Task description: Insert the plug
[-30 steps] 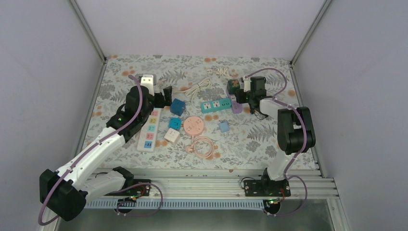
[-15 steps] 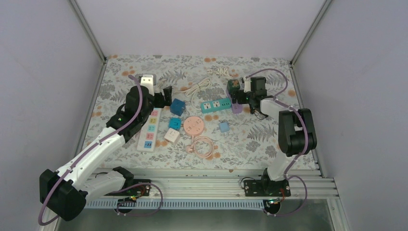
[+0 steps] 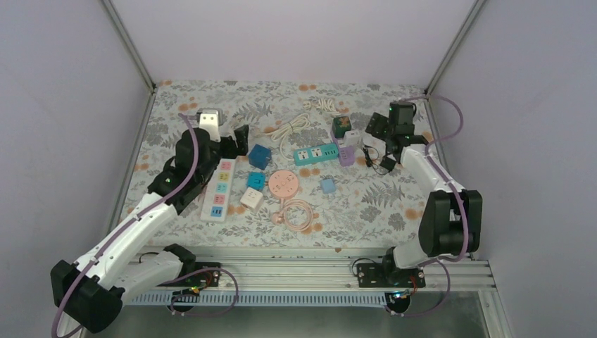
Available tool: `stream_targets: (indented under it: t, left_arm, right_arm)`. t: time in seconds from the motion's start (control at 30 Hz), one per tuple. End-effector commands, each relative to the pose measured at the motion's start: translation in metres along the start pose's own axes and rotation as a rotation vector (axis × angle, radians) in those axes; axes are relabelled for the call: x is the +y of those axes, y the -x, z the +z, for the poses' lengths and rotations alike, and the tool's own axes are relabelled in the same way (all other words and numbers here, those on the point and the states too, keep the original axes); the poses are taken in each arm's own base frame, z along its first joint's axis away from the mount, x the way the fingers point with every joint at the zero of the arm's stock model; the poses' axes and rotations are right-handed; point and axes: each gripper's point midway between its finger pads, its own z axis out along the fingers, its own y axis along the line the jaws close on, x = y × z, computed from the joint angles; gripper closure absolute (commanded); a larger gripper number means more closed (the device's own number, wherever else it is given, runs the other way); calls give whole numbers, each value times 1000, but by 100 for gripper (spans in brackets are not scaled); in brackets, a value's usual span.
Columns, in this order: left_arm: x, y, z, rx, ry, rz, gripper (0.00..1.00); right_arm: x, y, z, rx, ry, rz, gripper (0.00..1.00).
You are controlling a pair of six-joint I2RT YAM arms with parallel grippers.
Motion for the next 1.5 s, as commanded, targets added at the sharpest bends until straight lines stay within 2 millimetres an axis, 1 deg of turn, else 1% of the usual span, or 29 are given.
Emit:
stream_targets:
  t: [0.0,0.1,0.17,0.23,0.27,0.3,0.4,0.43,0.53,0.57,0.6,0.7,0.8,0.93,1.03,1.1,1.27,1.33,1.37,1.47]
  left_arm:
    - [-2,0,-6,-7,-29,-20,0]
    - [-4,0,-8,-5,-45,-24,0]
    - [-5,-3,-8,1,-53,-24,0]
    - [-6,-5,-8,7,-57,-23,0]
    - [-6,-5,-8,8,-57,-24,0]
    - [-6,-6,-7,11,-57,-24,0]
    - [-5,-9,-7,15,-58,-26,0]
    - [-5,-9,-8,16,-59,-26,0]
    - [-5,-10,-8,17,-58,-28,0]
    - [-5,-10,-8,18,-58,-27,0]
    - [-5,-11,-8,19,-58,-27,0]
    - [-5,-11,-7,21,-60,-29,0]
    - [-7,-11,-5,24,-67,-30,0]
    - [-7,-12,-3,27,-66,-29,0]
    - [-8,-12,-2,30,-67,-30,0]
    - [-8,-13,-1,35,-67,-31,0]
    - [-9,-13,-1,36,-73,-34,0]
    - [-10,-13,-1,38,-76,-36,0]
    - [-10,-13,-1,39,-79,-37,0]
    - [-14,-13,-1,43,-100,-42,0]
  right_arm:
    - [-70,-44,-1,99,-256,153,8]
    - [-83,-66,7,169,-269,180,7]
    - [-85,-82,16,226,-253,189,7]
    - [-89,-93,22,262,-257,199,9]
    - [-93,-97,24,272,-271,209,11]
    - [-97,-100,26,279,-282,225,14]
    - [-107,-109,31,299,-297,264,25]
    - [-109,-111,33,305,-300,274,27]
    - [-112,-115,36,318,-303,283,27]
    - [-115,-122,40,340,-311,281,26]
    - [-115,-125,42,350,-305,274,25]
    - [-111,-127,48,368,-271,245,21]
    - [-111,-131,53,391,-264,228,21]
    - [-115,-131,55,385,-278,236,27]
    - [-113,-130,57,388,-261,228,35]
    - [-110,-127,57,381,-240,222,39]
    - [-106,-119,58,361,-219,215,40]
    - [-105,-116,58,354,-214,211,45]
    - [-103,-112,56,343,-206,208,47]
    - [-94,-89,43,280,-173,201,48]
